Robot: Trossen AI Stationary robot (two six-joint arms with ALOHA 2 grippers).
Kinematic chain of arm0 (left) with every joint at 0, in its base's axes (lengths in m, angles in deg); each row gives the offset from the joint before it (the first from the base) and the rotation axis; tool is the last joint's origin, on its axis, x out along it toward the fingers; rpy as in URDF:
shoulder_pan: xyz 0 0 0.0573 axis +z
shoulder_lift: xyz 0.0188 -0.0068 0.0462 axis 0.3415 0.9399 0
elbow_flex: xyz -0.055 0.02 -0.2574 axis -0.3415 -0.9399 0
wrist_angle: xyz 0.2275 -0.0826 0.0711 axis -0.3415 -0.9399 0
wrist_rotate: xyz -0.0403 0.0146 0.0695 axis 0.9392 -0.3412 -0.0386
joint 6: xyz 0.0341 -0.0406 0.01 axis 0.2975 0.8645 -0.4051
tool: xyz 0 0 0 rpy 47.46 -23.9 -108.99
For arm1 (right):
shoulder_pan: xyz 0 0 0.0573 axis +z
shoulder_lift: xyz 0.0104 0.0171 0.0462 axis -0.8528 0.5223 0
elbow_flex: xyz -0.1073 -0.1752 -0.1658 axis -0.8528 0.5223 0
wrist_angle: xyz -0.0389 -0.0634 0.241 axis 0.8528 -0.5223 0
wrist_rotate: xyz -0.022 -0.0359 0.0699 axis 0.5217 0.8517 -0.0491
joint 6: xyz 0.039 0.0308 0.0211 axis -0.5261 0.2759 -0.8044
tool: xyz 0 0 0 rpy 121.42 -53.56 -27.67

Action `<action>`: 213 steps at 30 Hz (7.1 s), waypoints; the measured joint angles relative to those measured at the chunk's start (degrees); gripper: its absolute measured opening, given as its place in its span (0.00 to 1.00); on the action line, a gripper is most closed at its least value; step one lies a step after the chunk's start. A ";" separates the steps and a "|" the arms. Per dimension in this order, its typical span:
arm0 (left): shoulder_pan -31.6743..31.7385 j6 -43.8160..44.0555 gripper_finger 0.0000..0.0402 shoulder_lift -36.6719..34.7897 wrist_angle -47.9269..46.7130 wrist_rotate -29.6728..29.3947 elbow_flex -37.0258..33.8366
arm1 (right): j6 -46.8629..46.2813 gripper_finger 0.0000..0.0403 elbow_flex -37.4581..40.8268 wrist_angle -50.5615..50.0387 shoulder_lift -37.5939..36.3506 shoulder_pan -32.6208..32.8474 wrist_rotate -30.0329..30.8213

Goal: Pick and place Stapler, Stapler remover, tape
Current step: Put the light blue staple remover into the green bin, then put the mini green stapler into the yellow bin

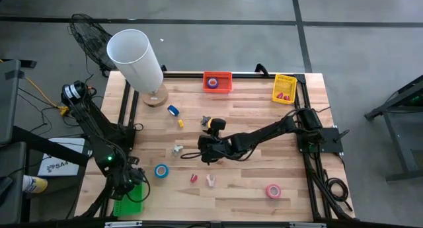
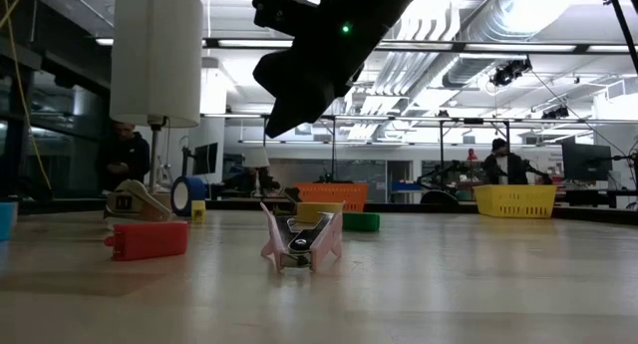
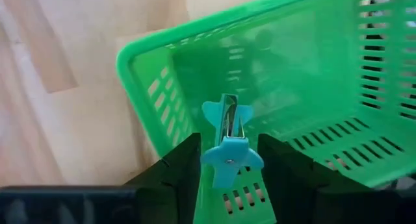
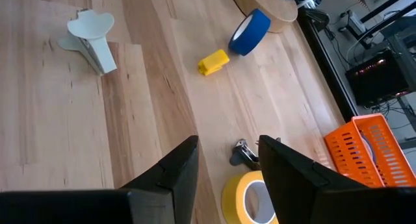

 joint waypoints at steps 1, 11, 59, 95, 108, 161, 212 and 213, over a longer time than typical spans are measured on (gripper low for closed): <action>0.00 0.00 0.39 0.00 0.70 0.32 -0.02 | 0.00 0.38 0.00 0.00 0.00 0.00 0.00; 0.02 0.00 0.52 0.00 3.76 2.39 -0.02 | 0.47 0.38 0.00 -1.15 0.00 0.00 0.36; 24.29 -51.03 0.52 -0.33 -9.84 -56.10 16.24 | -33.64 0.55 4.35 -29.39 -1.53 -3.22 -6.32; 45.05 -70.08 0.52 -11.15 37.73 -28.06 -12.28 | -26.32 0.55 44.29 29.97 -18.62 2.70 -13.21; 45.03 -69.91 0.52 -11.15 37.77 -28.10 -12.26 | -27.93 0.55 46.70 35.62 -13.19 6.54 -7.86; 45.03 -69.59 0.52 -11.13 37.71 -28.19 -12.20 | -21.83 0.21 46.62 48.83 -7.02 -0.07 -8.84; 45.00 -53.62 0.52 -11.10 15.64 -9.81 -10.13 | -19.87 0.03 46.69 49.89 -7.08 -0.07 -12.24; 45.00 -53.34 0.52 -11.10 15.82 -9.33 -10.08 | -19.88 0.03 46.69 49.88 -7.08 -0.07 -12.23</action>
